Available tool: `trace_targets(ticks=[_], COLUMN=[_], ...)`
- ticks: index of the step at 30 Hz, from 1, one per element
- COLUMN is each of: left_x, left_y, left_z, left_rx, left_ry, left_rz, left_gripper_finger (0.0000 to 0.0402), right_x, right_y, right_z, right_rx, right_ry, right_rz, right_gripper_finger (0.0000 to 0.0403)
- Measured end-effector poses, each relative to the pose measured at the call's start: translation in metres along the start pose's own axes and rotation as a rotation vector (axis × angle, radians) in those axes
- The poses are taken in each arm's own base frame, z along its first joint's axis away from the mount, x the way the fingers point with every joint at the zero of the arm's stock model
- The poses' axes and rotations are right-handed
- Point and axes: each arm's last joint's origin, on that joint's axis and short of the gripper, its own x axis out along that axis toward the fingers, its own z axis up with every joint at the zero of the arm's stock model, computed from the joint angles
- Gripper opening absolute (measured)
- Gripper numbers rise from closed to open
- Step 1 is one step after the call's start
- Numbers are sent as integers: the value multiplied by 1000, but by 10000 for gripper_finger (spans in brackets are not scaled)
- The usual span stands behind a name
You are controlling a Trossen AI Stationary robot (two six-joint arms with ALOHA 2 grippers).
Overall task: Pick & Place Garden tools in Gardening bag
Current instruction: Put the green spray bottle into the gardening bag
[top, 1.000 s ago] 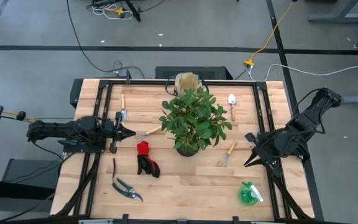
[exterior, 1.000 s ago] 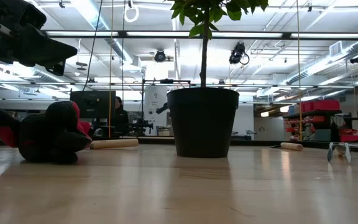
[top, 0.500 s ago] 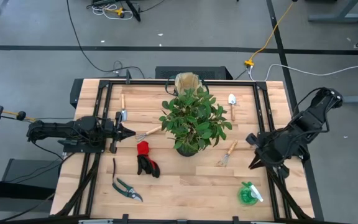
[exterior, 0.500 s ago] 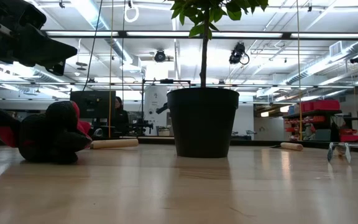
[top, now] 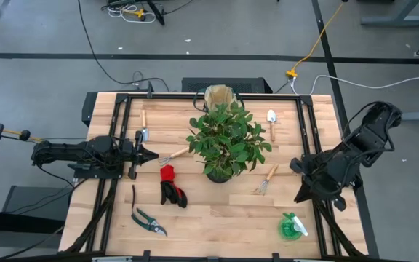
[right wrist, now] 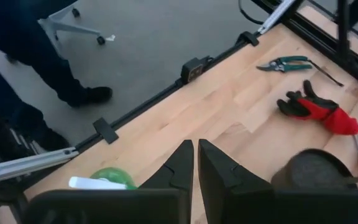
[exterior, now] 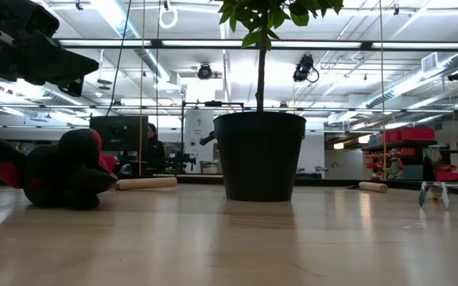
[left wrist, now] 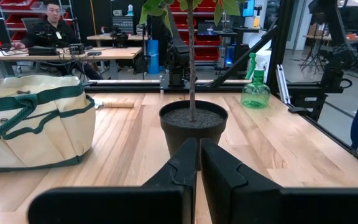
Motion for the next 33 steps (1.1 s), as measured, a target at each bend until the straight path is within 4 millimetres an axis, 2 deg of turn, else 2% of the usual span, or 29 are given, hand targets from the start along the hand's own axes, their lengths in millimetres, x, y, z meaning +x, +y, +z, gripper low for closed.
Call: trace_targets(ticks=[33], left_x=[0], left_y=[0], left_z=[0], left_rx=[0], left_ry=[0], left_rz=[0], left_gripper_finger=[23], right_x=[49], right_y=[40], right_z=[15], right_rx=[-121], right_ry=[130], right_rz=[178], right_gripper_finger=[25])
